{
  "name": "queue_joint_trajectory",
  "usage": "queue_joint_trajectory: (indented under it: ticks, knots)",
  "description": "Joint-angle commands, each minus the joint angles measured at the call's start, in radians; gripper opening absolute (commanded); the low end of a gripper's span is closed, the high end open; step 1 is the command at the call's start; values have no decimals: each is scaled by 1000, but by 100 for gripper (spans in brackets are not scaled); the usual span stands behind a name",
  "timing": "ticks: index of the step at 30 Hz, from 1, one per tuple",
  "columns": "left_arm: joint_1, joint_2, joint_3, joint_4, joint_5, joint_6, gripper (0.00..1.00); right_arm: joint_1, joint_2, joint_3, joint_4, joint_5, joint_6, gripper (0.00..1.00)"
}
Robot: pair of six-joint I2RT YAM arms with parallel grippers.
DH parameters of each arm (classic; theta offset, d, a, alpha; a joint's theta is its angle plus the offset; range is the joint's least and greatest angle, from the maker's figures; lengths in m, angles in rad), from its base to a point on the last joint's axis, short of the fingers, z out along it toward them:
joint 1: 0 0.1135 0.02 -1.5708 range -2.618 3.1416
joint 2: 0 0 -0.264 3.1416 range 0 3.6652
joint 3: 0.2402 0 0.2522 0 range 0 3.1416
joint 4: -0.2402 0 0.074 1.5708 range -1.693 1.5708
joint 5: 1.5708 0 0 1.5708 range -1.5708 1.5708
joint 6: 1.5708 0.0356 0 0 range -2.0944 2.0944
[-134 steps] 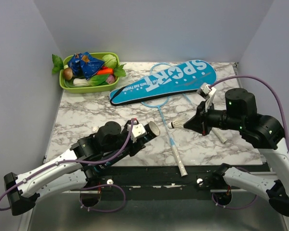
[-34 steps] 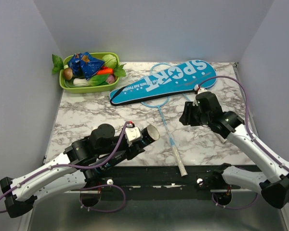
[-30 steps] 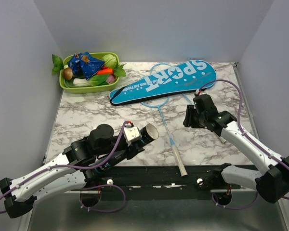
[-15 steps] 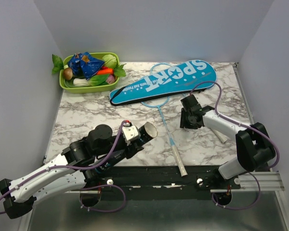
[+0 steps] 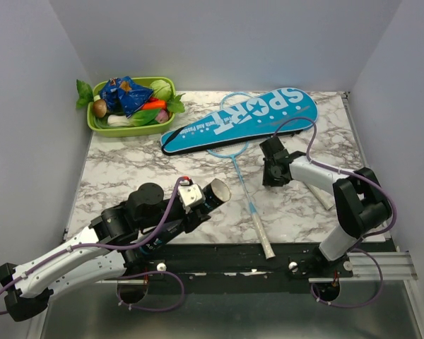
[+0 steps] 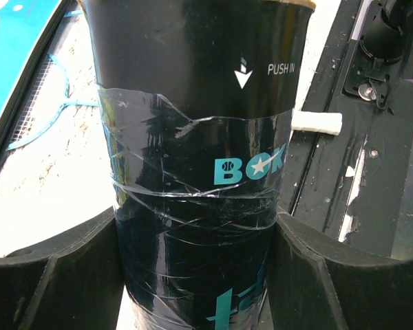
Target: Pack up the badminton gear
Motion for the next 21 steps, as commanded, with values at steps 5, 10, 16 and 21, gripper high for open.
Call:
queue_joint_trajectory:
  ticks: [5,10,16,21]
  knots:
    - [1,-12,18,38,-17,-4,0,-6,34,27,15,40,-8,19]
    - [1,-12,18,40,-13,-4,0,-6,31,29,15,32,-14,10]
    - [1,-6,18,40,-13,-4,0,-6,-9,34,-3,33,-28,1]
    - [1,3,18,40,2,-2,0,-6,-104,60,-51,7,-43,1]
